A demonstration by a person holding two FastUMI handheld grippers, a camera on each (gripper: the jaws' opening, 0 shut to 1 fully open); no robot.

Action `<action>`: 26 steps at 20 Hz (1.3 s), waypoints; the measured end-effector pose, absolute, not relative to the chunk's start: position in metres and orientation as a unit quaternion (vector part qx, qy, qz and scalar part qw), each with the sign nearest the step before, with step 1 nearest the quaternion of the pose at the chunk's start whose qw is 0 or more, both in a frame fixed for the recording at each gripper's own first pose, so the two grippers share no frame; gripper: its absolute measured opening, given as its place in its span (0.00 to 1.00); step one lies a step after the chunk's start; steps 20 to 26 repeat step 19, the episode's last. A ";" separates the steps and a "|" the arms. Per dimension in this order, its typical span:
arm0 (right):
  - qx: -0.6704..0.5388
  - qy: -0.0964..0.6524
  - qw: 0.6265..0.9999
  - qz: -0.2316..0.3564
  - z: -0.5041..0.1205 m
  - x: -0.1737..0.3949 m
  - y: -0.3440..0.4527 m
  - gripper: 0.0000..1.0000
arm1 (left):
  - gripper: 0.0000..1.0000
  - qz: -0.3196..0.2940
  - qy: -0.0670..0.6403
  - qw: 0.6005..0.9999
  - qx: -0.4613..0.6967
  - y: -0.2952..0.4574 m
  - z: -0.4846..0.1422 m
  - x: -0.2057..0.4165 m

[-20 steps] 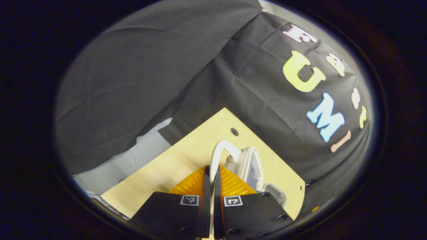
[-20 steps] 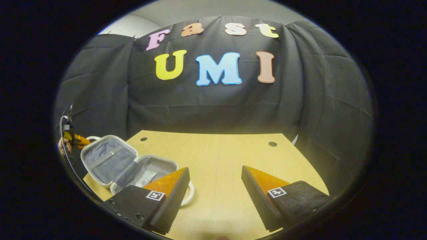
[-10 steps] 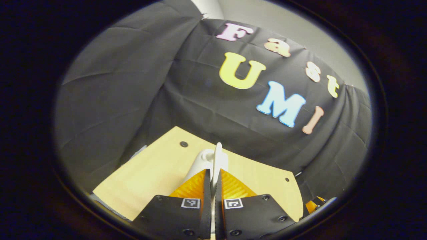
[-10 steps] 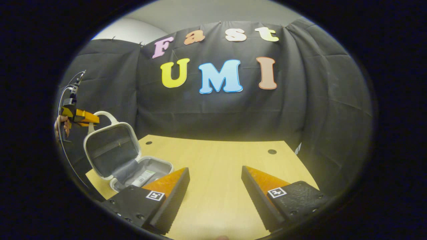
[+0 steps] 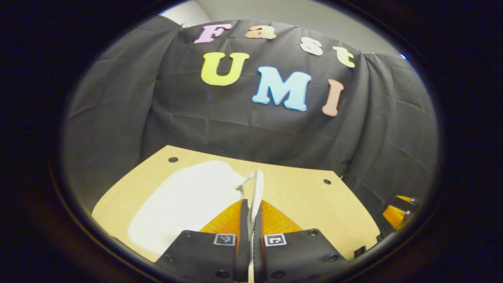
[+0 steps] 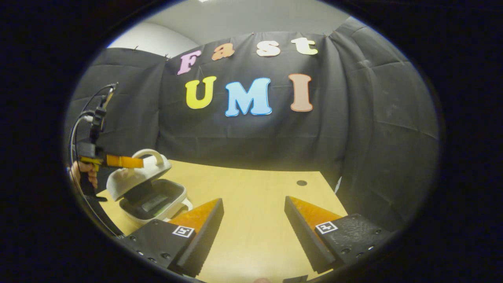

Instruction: First open the suitcase, pack the skin care products into it, and then close the suitcase.

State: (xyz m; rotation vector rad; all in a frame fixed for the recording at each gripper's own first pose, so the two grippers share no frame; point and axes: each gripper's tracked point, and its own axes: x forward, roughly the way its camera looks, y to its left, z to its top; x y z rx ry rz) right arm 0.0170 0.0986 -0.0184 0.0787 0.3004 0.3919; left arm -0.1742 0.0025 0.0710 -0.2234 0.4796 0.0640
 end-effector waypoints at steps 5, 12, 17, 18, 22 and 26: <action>0.040 0.158 0.970 0.183 -0.022 0.013 0.089 0.95 | 0.12 0.004 0.273 0.958 -0.083 -0.040 0.001 -0.173; 0.032 0.173 0.970 0.169 -0.019 0.012 0.097 0.95 | 0.13 -0.009 0.296 0.955 -0.018 -0.060 -0.039 -0.175; 0.025 0.164 0.973 0.163 -0.008 0.016 0.107 0.91 | 0.41 -0.044 0.276 0.959 -0.043 -0.076 -0.027 -0.173; 0.024 0.163 0.973 0.164 -0.005 0.016 0.111 0.91 | 0.44 -0.035 0.268 0.962 -0.046 -0.071 -0.017 -0.172; 0.022 0.161 0.973 0.165 -0.001 0.017 0.114 0.96 | 0.52 -0.028 0.254 0.966 -0.049 -0.064 -0.004 -0.172; 0.022 0.161 0.973 0.165 -0.001 0.017 0.114 0.96 | 0.52 -0.028 0.254 0.966 -0.049 -0.064 -0.004 -0.172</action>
